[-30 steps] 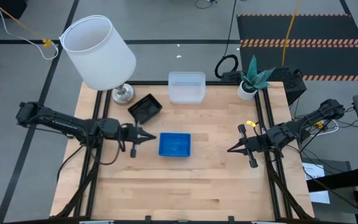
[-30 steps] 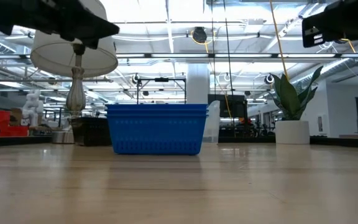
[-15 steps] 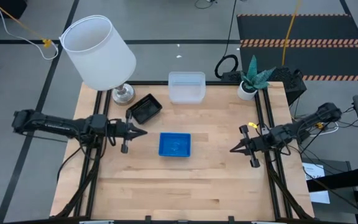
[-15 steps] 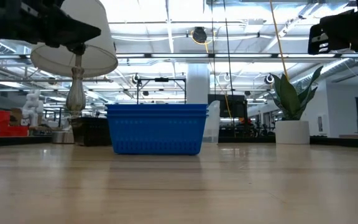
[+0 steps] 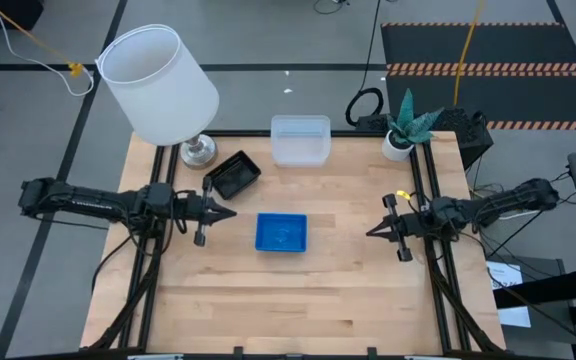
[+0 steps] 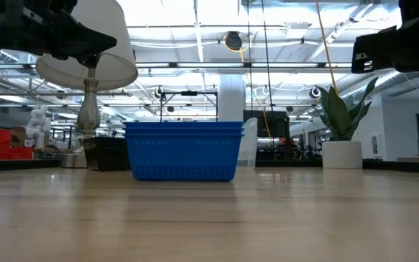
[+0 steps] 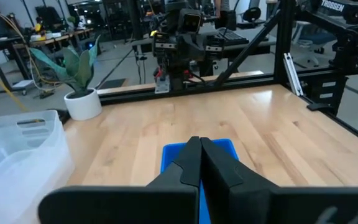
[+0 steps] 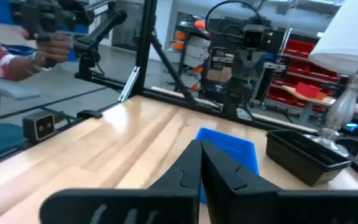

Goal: Stack baskets by color
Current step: Return to Home Position

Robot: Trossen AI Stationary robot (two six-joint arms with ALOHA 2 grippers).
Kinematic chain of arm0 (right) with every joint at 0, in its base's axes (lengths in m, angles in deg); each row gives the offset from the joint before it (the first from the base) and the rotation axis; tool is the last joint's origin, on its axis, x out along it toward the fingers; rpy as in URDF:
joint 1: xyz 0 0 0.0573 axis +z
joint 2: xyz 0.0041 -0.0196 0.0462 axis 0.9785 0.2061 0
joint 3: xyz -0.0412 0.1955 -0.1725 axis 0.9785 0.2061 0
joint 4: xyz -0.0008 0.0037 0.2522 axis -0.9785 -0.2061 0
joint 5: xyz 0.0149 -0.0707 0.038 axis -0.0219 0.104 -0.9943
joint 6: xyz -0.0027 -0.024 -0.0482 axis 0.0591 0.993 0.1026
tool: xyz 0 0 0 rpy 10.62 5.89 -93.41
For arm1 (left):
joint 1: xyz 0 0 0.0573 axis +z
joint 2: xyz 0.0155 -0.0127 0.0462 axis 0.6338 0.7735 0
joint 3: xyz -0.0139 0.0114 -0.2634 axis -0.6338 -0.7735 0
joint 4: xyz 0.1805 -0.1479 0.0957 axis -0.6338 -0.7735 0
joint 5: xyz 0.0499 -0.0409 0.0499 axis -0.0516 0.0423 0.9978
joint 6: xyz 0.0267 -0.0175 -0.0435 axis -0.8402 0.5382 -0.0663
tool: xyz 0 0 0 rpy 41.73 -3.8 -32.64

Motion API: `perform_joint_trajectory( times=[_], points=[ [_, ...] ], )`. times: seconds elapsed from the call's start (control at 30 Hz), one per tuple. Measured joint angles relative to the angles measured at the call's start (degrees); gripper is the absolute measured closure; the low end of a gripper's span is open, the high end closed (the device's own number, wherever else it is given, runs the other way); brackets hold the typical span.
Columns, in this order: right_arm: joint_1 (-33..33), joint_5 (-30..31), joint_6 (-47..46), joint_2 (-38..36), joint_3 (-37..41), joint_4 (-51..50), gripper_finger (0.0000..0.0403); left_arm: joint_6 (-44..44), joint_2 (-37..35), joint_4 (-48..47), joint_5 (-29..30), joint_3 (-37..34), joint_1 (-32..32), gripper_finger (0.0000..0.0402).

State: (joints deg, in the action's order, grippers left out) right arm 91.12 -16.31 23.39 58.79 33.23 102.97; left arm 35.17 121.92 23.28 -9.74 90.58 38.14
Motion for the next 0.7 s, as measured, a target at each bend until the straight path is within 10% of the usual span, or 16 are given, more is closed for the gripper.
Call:
perform_joint_trajectory(
  times=[0.7],
  points=[
    [-8.65,-0.95,0.23,-6.13,0.11,-8.38,0.0403,2.61,-10.08,-11.14,1.68,-0.04,0.0,0.0394]
  ],
)
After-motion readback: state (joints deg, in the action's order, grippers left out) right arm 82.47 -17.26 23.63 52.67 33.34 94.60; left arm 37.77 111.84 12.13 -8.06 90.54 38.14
